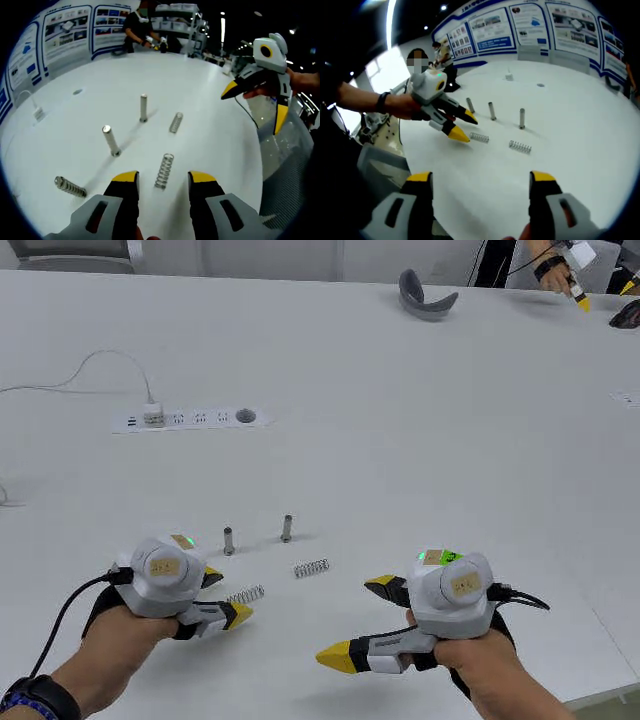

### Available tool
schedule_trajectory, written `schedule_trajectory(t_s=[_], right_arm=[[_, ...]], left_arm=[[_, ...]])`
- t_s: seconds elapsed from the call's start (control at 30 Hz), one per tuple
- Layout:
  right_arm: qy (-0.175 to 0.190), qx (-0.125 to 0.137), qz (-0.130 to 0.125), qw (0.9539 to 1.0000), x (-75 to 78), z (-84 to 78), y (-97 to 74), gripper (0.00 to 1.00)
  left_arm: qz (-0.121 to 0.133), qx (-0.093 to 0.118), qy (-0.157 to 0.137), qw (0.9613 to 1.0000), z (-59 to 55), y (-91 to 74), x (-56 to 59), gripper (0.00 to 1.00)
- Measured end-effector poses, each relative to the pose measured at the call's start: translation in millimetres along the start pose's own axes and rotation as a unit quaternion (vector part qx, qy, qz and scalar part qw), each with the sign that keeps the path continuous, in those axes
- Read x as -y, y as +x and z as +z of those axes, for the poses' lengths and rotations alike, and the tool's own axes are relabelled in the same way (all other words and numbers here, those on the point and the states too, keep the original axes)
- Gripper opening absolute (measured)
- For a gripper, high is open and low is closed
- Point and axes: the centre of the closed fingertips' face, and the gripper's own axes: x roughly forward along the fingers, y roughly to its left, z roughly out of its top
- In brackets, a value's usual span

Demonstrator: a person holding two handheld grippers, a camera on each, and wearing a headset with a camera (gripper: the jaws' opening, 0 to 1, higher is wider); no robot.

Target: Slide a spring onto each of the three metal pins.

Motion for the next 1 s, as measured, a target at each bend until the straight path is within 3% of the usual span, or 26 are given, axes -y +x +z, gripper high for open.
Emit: schedule_trajectory(t_s=[0.53, 0.77, 0.9, 1.0], right_arm=[[0.004, -0.005, 0.003, 1.0, 0.5, -3.5, 1.8, 0.8], [0.004, -0.003, 0.005, 1.0, 0.1, -2.5, 2.8, 0.79], [0.003, -0.002, 0.005, 1.0, -0.2, -1.9, 3.8, 0.79], [0.001, -0.003, 0.006, 1.0, -1.7, -2.0, 4.1, 0.79]], left_arm=[[0.006, -0.019, 0.034, 0.9992, -13.4, 12.8, 2.0, 0.23], [0.024, -0.014, 0.058, 0.9979, -12.6, 14.2, -1.4, 0.12], [0.012, -0.015, 0.022, 0.9996, -13.9, 13.6, 3.6, 0.11], [0.016, -0.014, 0.015, 0.9997, -16.3, 12.5, 3.8, 0.1]])
